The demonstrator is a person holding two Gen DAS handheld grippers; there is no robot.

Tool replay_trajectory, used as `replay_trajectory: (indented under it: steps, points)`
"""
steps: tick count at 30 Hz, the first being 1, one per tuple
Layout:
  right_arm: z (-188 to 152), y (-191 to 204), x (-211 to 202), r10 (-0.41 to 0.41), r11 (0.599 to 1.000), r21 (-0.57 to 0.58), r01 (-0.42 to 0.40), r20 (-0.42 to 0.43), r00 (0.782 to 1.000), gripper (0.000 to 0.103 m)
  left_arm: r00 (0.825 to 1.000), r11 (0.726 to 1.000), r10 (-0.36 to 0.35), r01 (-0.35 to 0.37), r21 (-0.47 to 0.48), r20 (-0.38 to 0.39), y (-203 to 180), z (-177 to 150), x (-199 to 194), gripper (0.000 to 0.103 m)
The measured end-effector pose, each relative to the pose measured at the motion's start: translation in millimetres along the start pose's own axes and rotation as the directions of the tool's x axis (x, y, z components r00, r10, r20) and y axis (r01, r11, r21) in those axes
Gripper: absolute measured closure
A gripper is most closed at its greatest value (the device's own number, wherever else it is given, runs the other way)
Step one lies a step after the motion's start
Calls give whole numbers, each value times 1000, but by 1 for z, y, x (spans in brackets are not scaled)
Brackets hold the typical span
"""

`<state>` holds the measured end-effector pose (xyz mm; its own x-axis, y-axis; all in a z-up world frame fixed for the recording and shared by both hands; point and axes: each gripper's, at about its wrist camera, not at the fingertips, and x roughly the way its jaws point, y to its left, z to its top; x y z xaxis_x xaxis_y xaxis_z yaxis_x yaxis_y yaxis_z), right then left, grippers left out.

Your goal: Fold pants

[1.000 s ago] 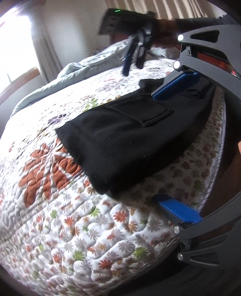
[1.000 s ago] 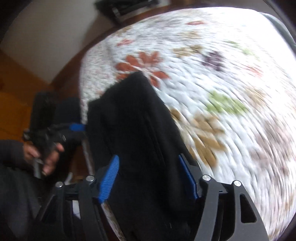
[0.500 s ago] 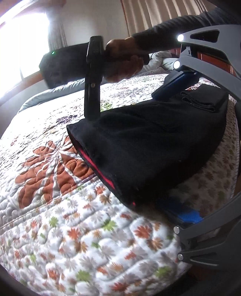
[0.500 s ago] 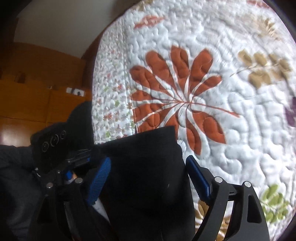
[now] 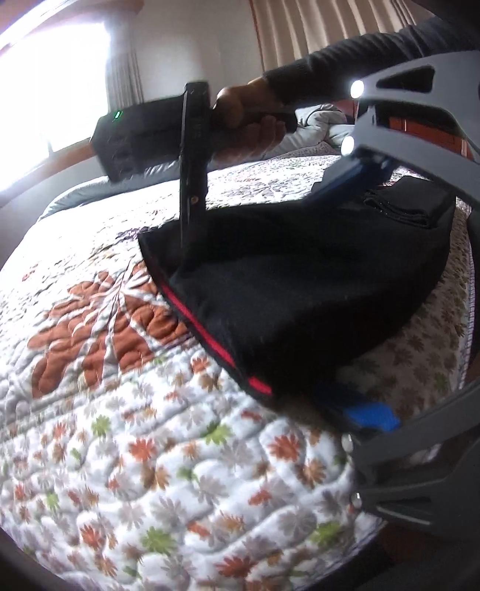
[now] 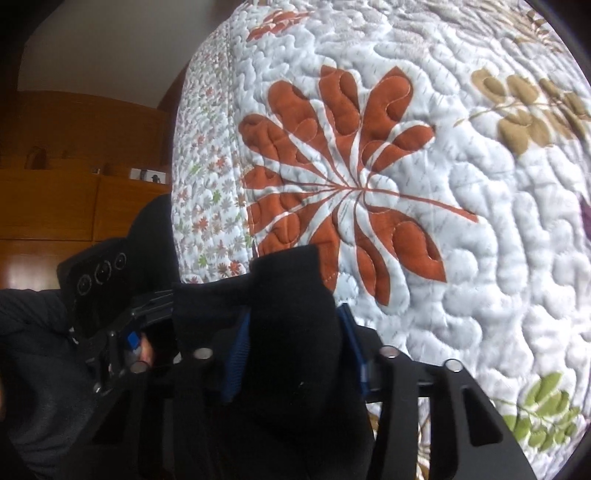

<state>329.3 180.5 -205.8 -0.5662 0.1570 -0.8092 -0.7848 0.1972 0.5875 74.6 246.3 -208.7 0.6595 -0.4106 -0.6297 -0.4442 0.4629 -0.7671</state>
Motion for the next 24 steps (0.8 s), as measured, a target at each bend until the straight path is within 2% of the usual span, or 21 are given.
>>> replay_trajectory:
  steps: [4,6,9,15,24]
  points:
    - [-4,14,-8,-56,998,-9,56,18,998,61,1000,1000,15,-15,8,5,-1,-2,-4,32]
    - [-6,22,-12,-89,996,-11,89,27,996,61,1000,1000,17,-18,13,13,-2,-3,-8,45]
    - [-10,35,-22,-141,990,-18,142,43,989,62,999,999,33,-34,35,26,-7,-5,-15,57]
    - [-26,65,-48,-237,971,-11,239,82,968,64,997,988,40,-49,145,63,-39,-10,-32,73]
    - [-67,112,-92,-370,928,29,370,164,915,67,996,945,7,-37,323,94,-96,-31,-51,82]
